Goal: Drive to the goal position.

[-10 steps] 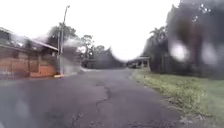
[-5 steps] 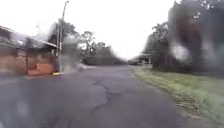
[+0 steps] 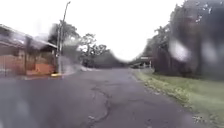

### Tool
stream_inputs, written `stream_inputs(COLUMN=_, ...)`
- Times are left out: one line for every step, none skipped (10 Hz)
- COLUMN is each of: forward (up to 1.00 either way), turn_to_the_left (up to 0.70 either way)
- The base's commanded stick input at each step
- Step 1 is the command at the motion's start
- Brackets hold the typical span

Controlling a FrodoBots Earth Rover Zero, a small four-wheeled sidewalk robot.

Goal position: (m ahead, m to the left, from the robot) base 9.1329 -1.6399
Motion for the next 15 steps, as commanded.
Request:
stream_inputs(forward=0.70, turn_to_the_left=0.02)
stream_inputs(forward=0.70, turn_to_the_left=0.02)
stream_inputs(forward=0.70, turn_to_the_left=0.02)
stream_inputs(forward=0.70, turn_to_the_left=0.02)
stream_inputs(forward=0.70, turn_to_the_left=0.02)
stream_inputs(forward=0.70, turn_to_the_left=0.02)
stream_inputs(forward=0.70, turn_to_the_left=0.02)
stream_inputs(forward=0.70, turn_to_the_left=0.02)
stream_inputs(forward=0.70, turn_to_the_left=0.02)
stream_inputs(forward=0.70, turn_to_the_left=0.02)
stream_inputs(forward=0.70, turn_to_the_left=0.02)
stream_inputs(forward=0.70, turn_to_the_left=0.02)
stream_inputs(forward=0.70, turn_to_the_left=0.02)
stream_inputs(forward=0.70, turn_to_the_left=0.02)
stream_inputs(forward=0.70, turn_to_the_left=0.02)
